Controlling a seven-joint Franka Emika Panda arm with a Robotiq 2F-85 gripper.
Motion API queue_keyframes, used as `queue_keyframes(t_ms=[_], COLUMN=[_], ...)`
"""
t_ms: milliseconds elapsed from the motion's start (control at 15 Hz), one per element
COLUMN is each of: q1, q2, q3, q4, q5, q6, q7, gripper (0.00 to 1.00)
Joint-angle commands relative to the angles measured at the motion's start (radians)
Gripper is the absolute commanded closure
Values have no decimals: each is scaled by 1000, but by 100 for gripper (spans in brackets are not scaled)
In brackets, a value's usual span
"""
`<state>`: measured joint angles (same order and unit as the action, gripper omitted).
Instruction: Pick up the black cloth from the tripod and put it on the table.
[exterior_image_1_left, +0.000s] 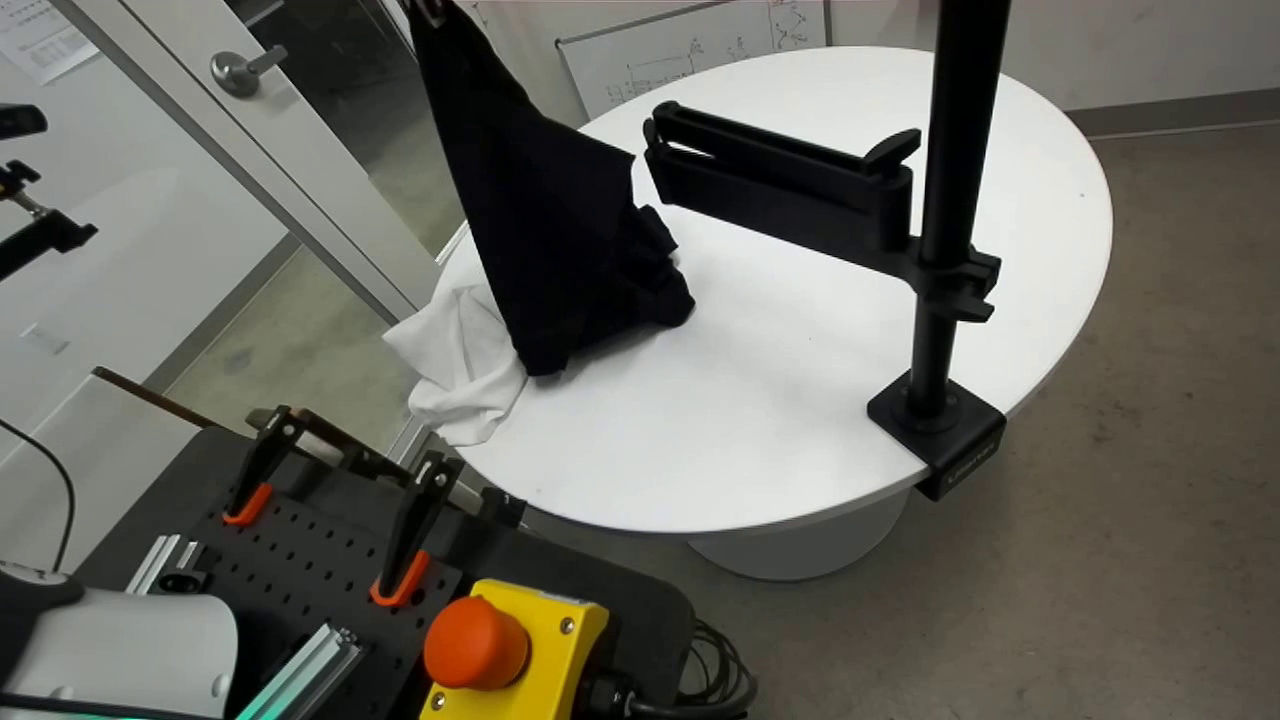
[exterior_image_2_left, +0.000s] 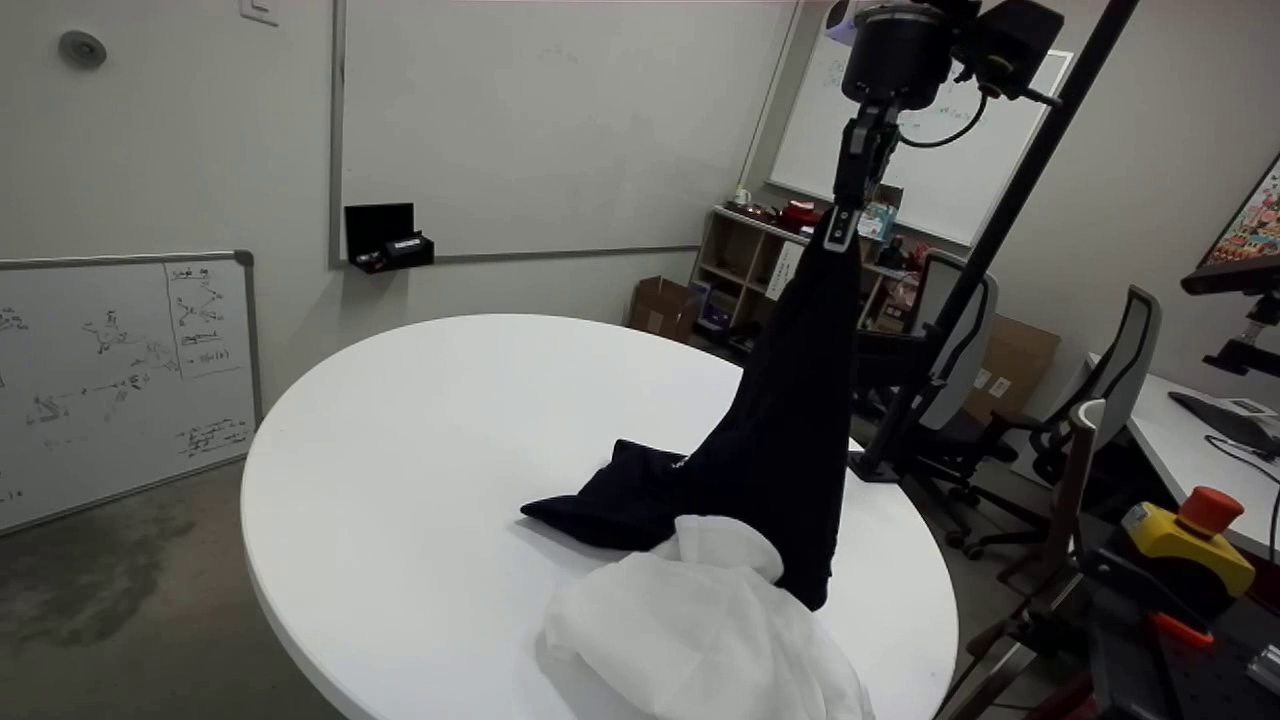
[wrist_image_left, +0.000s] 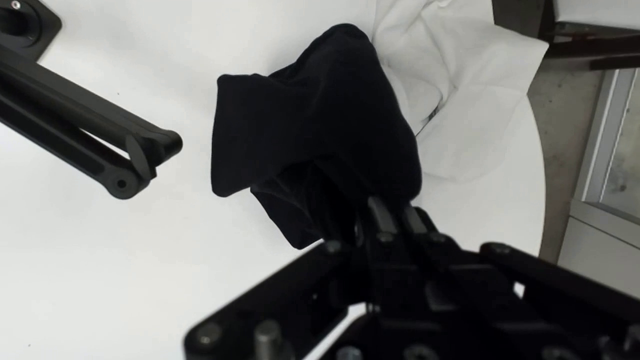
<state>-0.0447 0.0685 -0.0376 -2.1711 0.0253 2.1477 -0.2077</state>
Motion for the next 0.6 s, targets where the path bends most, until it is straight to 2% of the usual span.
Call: queue_keyframes(t_ms=[0, 400, 467, 533], q1=[-1, -16, -12, -14], q2=[43, 37, 37, 37], q3=[2, -5, -3, -4], q4=[49, 78, 54, 59], q5=[20, 31, 16, 16], q6=[21, -56, -14, -24], q7=[54, 32, 45, 45], gripper=[64, 22, 38, 32])
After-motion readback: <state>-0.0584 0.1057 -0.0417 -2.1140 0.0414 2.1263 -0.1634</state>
